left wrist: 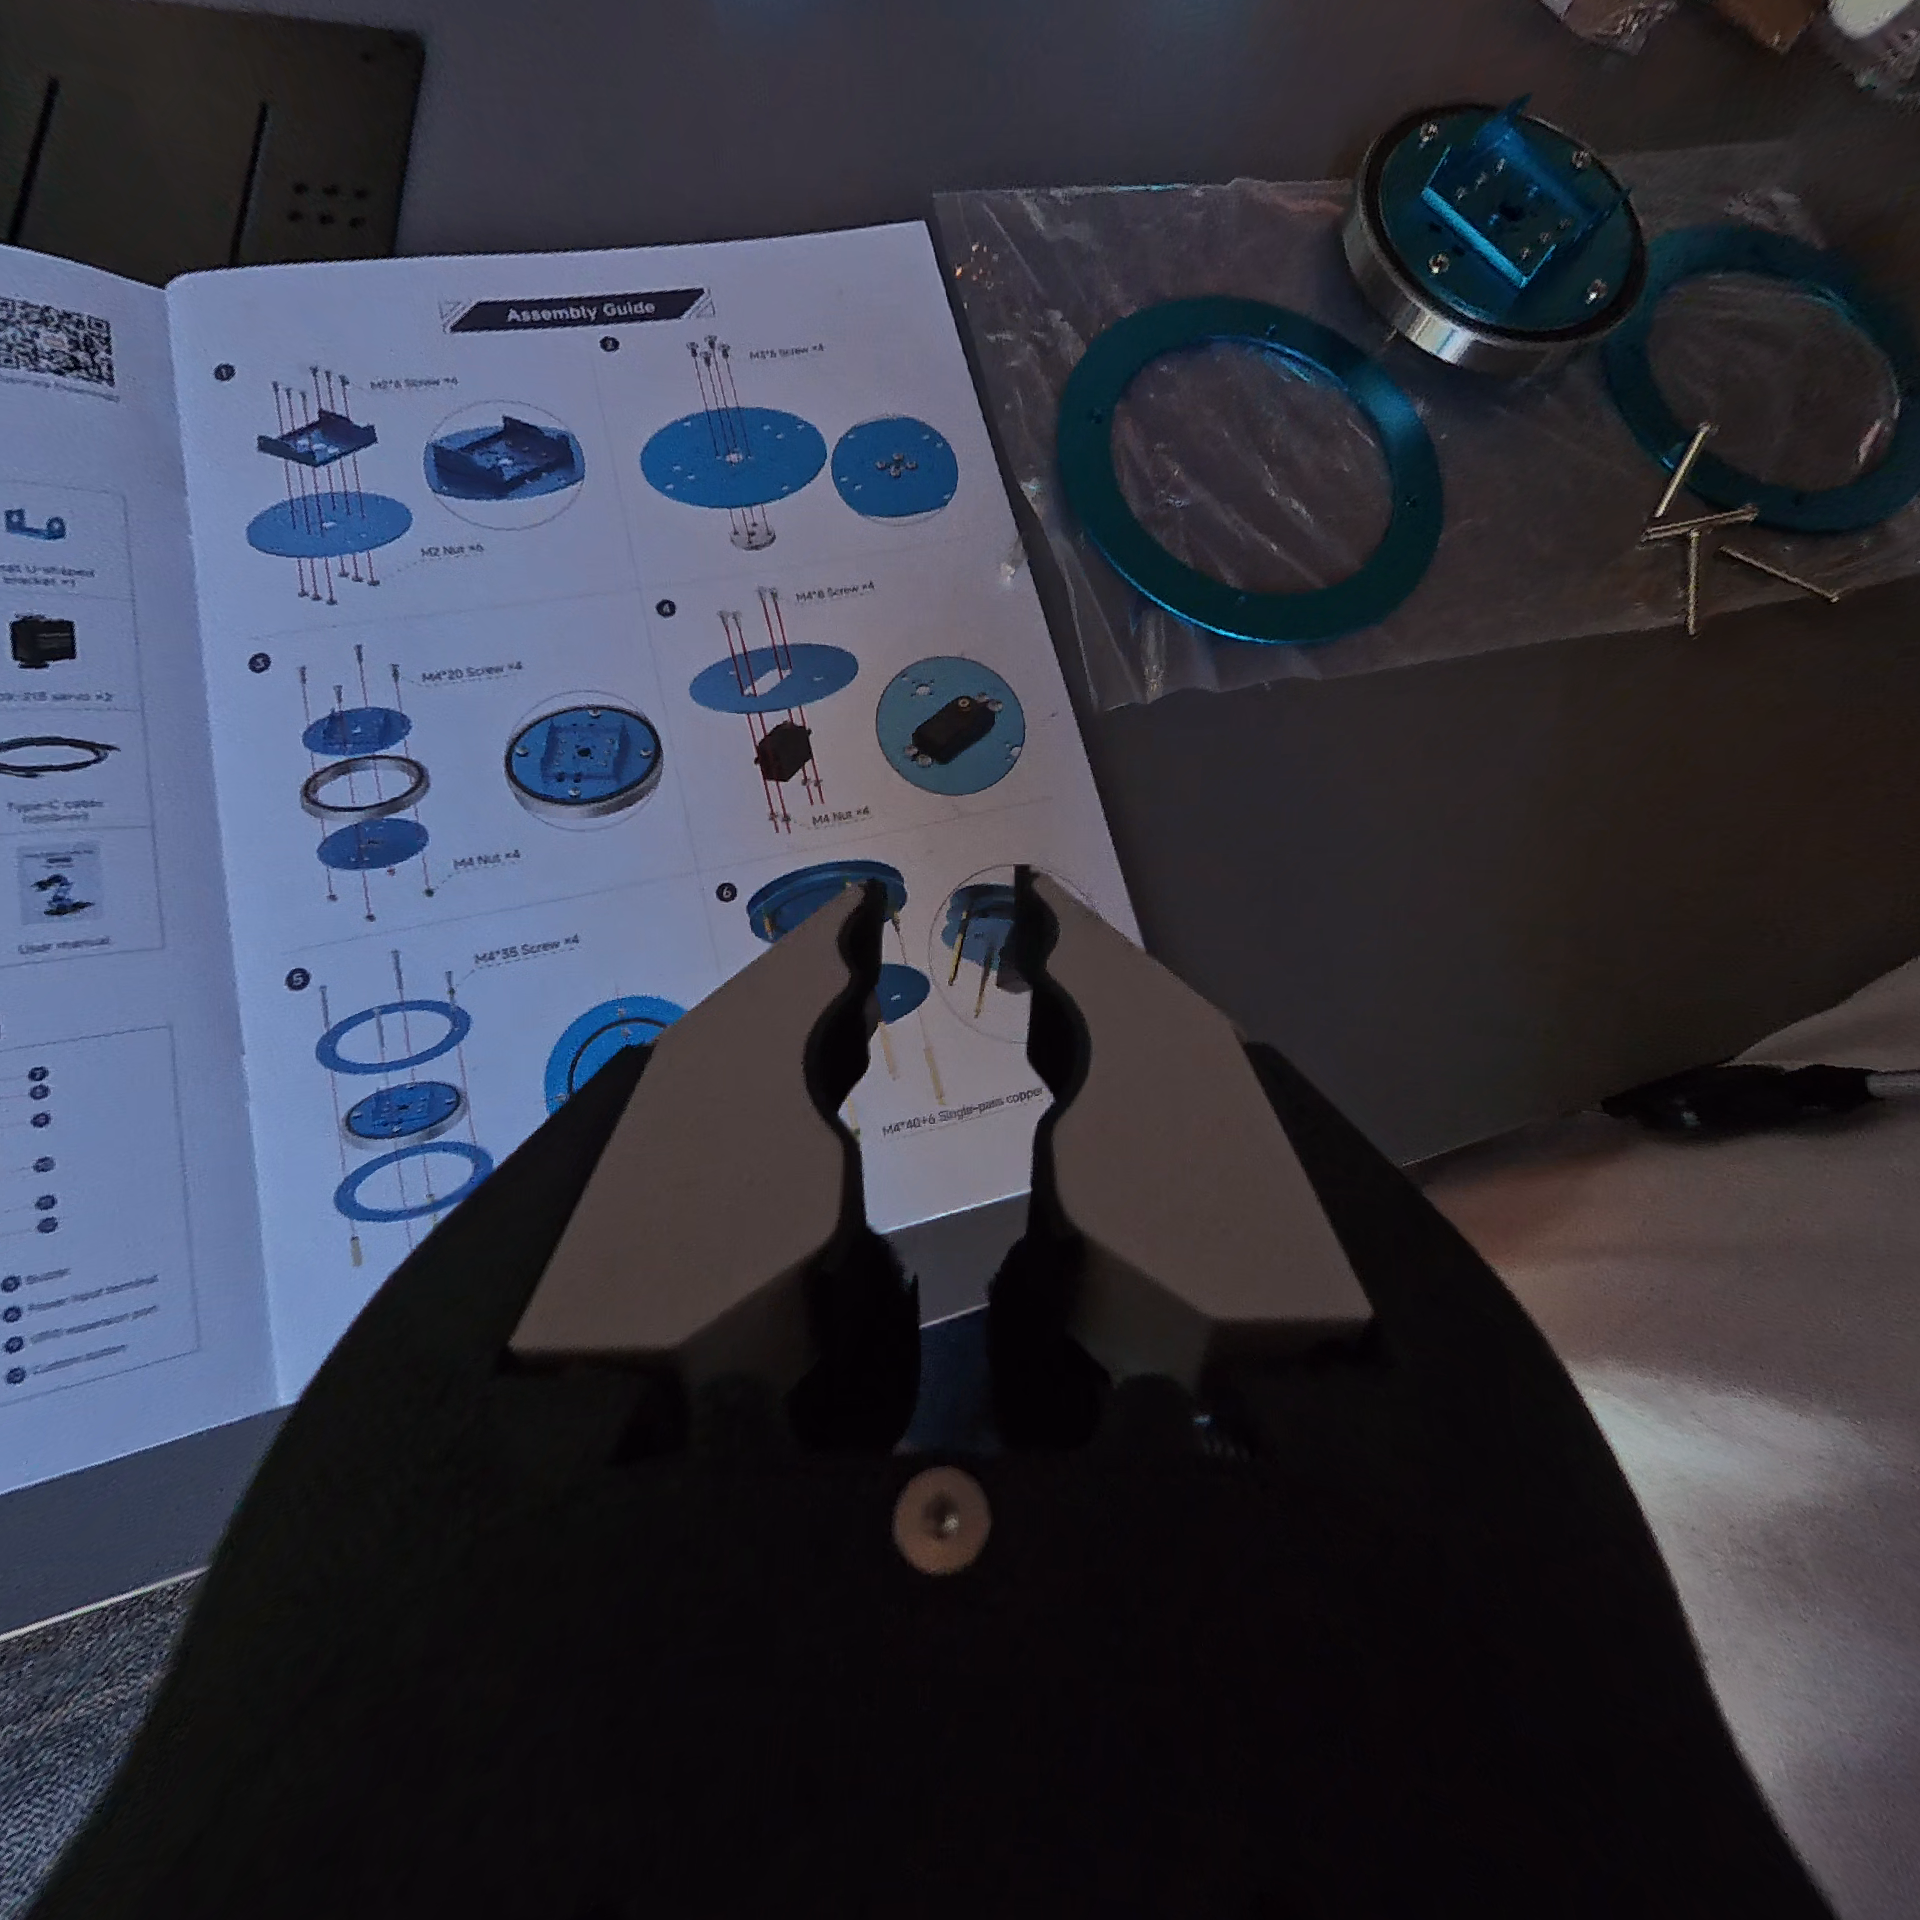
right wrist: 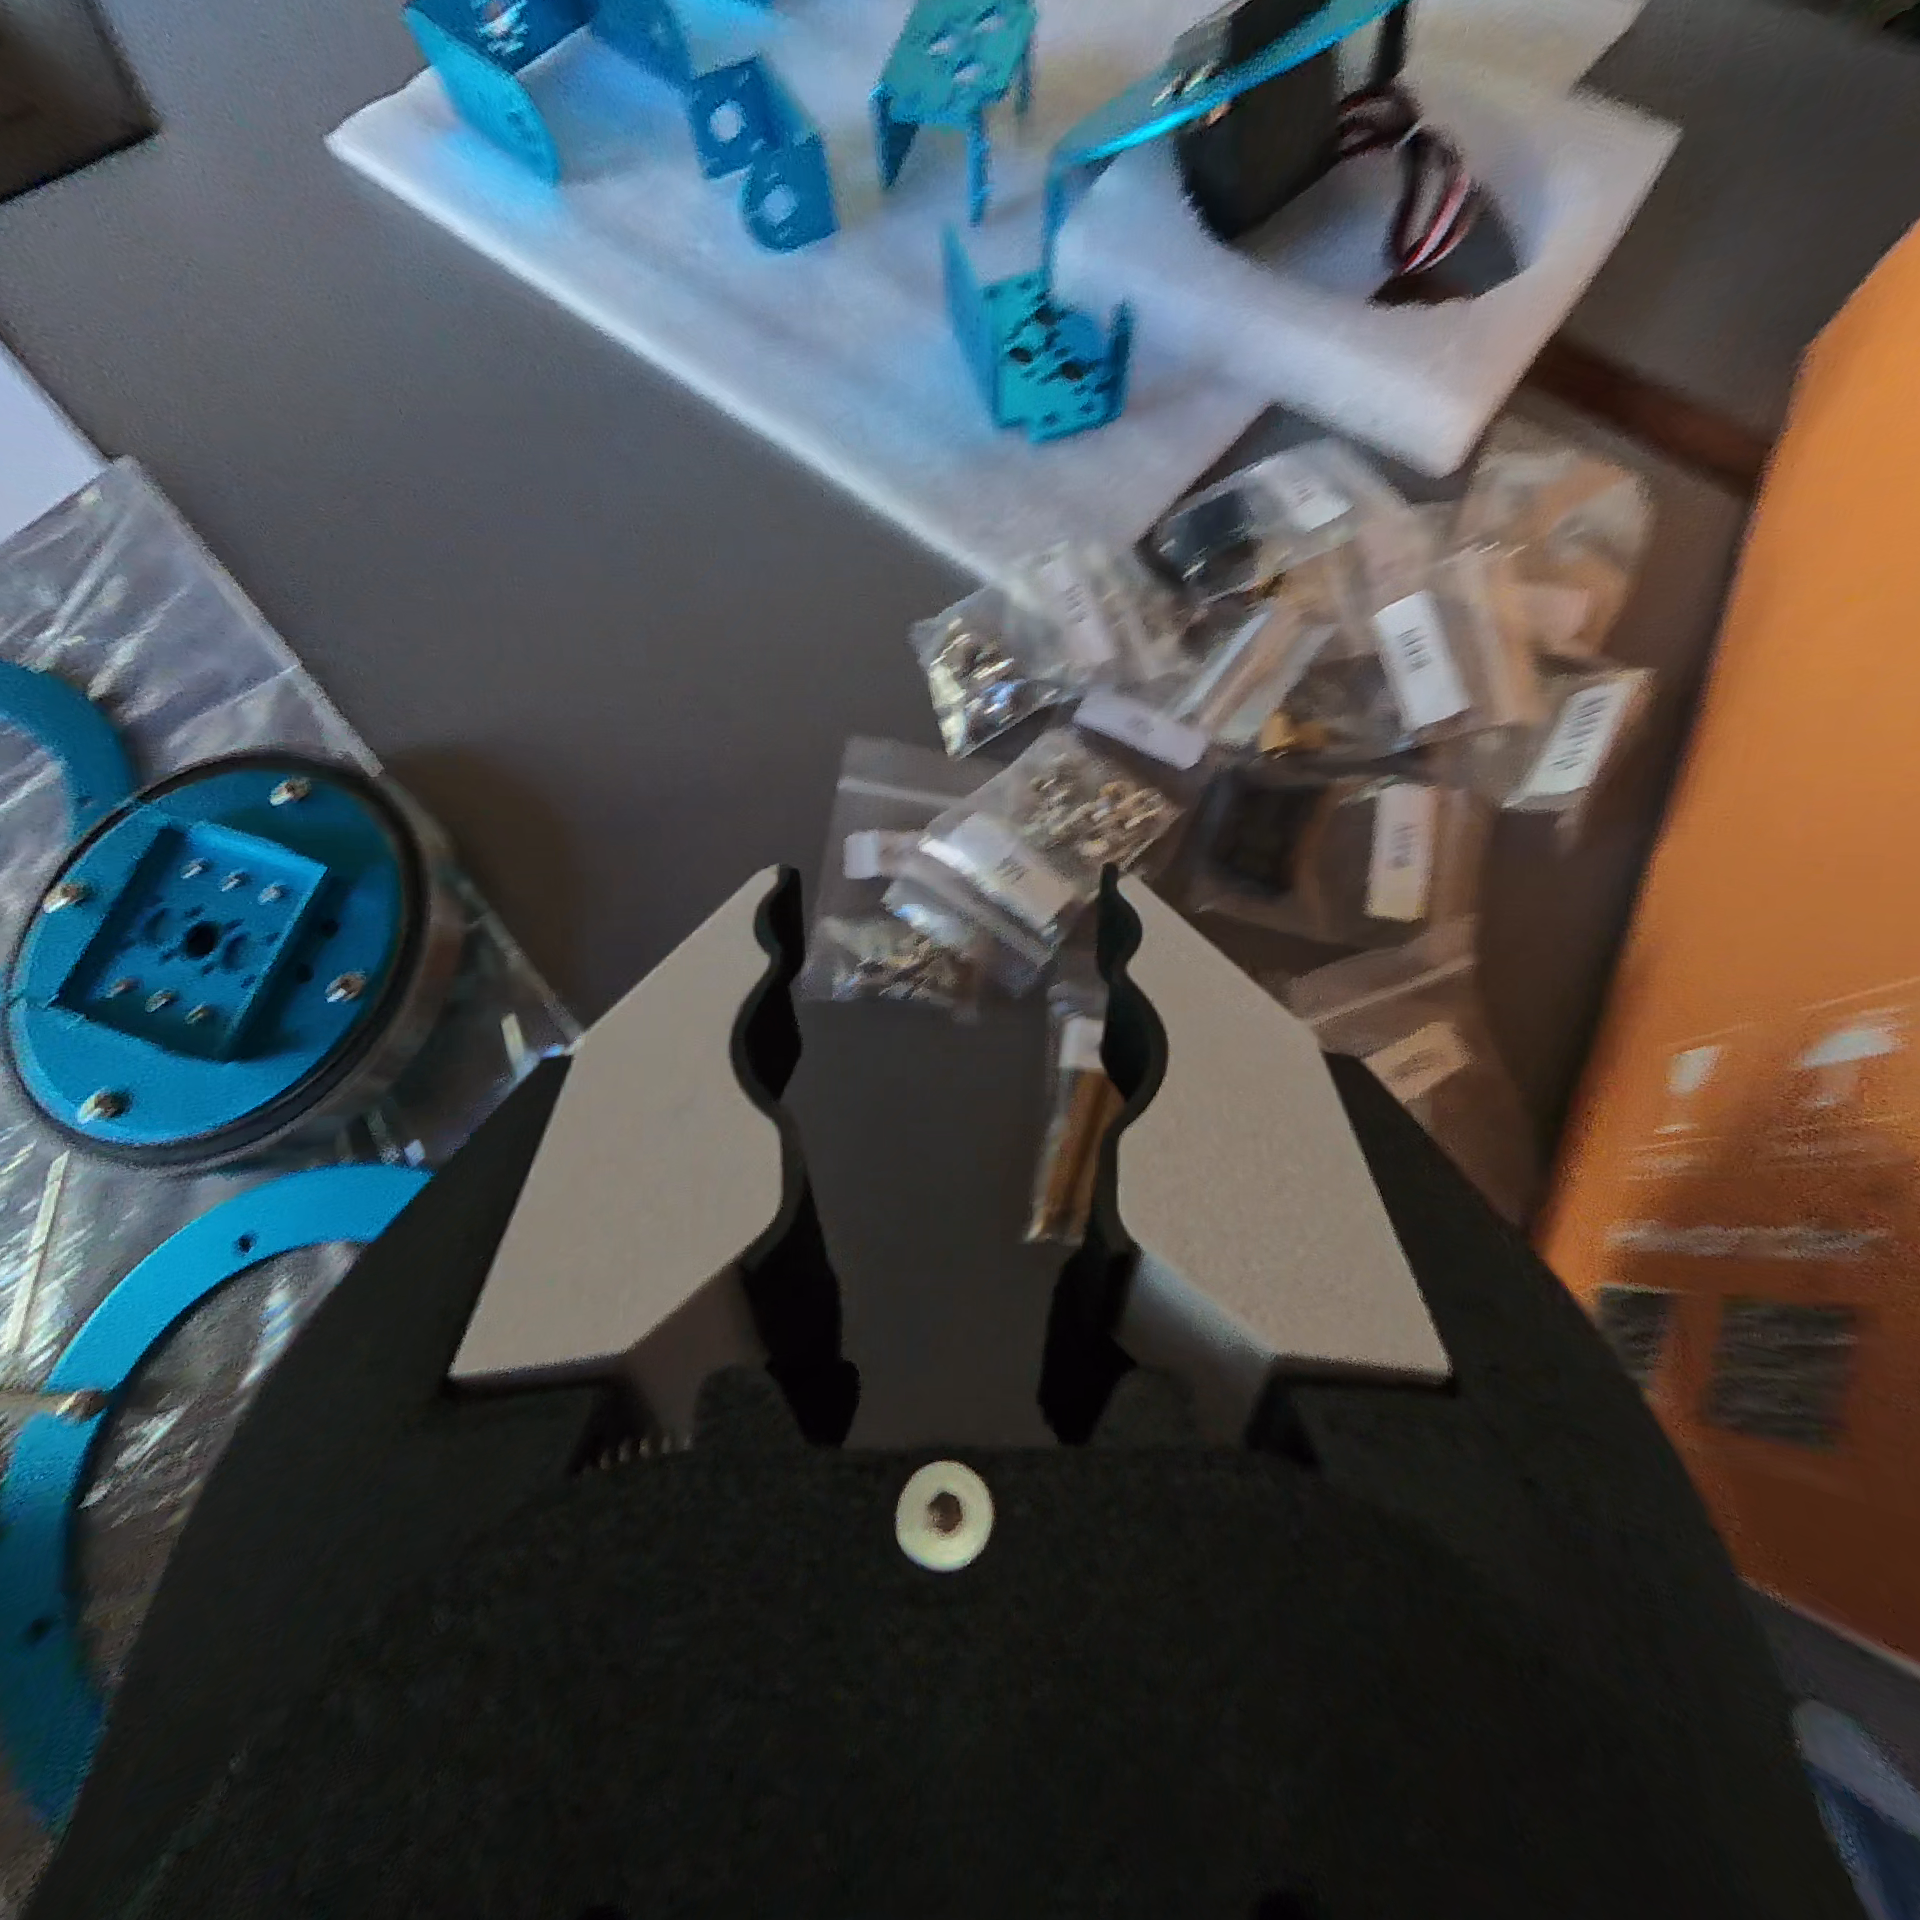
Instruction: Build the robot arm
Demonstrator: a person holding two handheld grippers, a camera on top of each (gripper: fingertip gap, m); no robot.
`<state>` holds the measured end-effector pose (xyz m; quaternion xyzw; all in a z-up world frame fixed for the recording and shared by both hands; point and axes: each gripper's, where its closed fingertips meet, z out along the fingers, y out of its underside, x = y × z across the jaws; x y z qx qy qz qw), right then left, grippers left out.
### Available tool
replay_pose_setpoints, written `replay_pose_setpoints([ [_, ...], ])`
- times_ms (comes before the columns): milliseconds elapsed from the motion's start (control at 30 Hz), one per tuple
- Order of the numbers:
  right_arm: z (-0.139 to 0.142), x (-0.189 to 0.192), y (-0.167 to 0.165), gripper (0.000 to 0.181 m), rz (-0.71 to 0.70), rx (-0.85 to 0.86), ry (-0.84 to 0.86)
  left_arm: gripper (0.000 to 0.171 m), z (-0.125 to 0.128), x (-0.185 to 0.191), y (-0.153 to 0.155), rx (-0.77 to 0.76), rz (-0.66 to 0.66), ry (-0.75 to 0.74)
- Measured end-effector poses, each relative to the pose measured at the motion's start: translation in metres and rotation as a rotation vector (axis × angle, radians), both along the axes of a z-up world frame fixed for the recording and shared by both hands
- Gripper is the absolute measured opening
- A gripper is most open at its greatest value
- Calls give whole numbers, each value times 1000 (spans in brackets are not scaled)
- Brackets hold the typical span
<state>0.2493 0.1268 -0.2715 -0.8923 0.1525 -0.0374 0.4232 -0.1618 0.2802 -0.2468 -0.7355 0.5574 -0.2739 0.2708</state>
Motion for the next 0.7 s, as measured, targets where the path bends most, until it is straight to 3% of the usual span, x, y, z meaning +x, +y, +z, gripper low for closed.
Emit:
replay_pose_setpoints([
  [100, 10, 32, 15, 58, -74, -30, -55, 24, 4, 10, -4, 0, -32, -20],
  [267, -2, 66, 45, 62, -137, -103, -88, 24, 7, 20, -9, 16, -52, -39],
  [367, -26, 59, 47, 62, -122, -158, 57, 24, 6, 15, -9, -5, -35, -52],
  [400, -24, 54, 49, 61, -118, -119, 94, 24, 5, 12, -8, -9, -25, -51],
  [433, -22, 47, 48, 46, -100, -96, 137, 24, 4, 9, -5, -12, -15, -48],
  [500, -18, 34, 46, 48, -72, -87, 209, 24, 2, 4, -1, -16, 0, -45],
  [633, 13, 68, 43, 47, -145, -71, 32, 24, 4, 2, 4, -13, 2, -57],
  [700, 16, 80, 52, 50, -164, -62, 51, 24, 5, 2, 5, -7, -5, -62],
])
